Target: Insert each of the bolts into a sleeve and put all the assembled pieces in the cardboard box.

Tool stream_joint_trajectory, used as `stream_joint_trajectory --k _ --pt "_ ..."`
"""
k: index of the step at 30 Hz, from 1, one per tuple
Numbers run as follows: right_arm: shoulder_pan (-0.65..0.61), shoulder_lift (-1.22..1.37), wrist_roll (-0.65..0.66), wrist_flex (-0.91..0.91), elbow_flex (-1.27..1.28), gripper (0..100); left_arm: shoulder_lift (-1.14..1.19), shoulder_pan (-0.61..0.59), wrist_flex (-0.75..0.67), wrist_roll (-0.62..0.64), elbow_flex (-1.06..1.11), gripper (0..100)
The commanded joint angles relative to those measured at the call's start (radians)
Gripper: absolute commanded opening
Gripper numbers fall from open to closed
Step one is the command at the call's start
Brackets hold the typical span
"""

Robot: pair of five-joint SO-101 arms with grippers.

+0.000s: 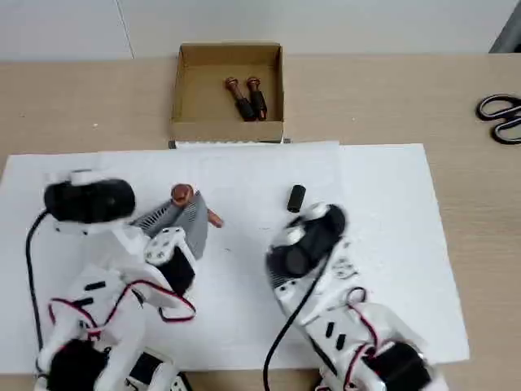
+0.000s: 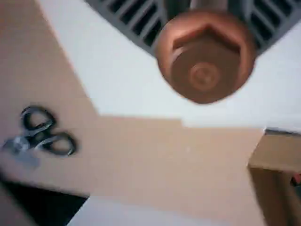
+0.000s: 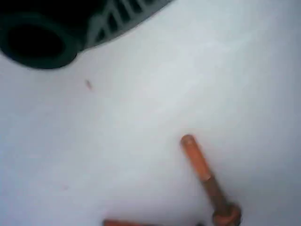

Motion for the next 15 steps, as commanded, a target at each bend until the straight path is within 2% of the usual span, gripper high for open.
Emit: stream_joint_trajectory --k 1,5,9,15 --pt "-0.047 -0.021 0.094 -0.081 0.055 0.2 -0.054 0.02 -0.048 0.02 0.008 1" --pt "-0.061 -0.033 0.18 -0.117 0.084 0.2 -0.058 0.066 -0.014 0.018 0.002 1" --pt "-0.061 -0.033 0.192 -0.12 0.084 0.2 -0.061 0.153 0.04 0.018 -0.001 1" --pt "-0.059 -0.036 0.236 -0.162 0.081 0.2 -0.061 0.216 0.107 0.018 -0.001 1"
